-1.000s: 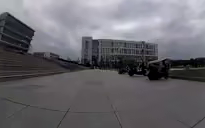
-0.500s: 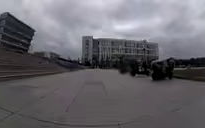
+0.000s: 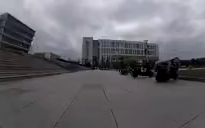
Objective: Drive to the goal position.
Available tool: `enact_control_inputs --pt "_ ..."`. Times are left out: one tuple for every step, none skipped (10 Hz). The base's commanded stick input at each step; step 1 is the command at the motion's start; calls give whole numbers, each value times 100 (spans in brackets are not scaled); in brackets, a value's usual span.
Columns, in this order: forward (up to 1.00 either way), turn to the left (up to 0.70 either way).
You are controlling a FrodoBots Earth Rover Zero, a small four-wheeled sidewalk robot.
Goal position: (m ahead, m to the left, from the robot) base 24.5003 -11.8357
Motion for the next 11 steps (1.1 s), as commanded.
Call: enact_control_inputs --pt "70 35" --pt "70 26" --pt "70 7" --pt "70 0" --pt "70 0" --pt "70 0" --pt "70 0" --pt "70 0" --pt "70 0" --pt "70 0" --pt "70 0"
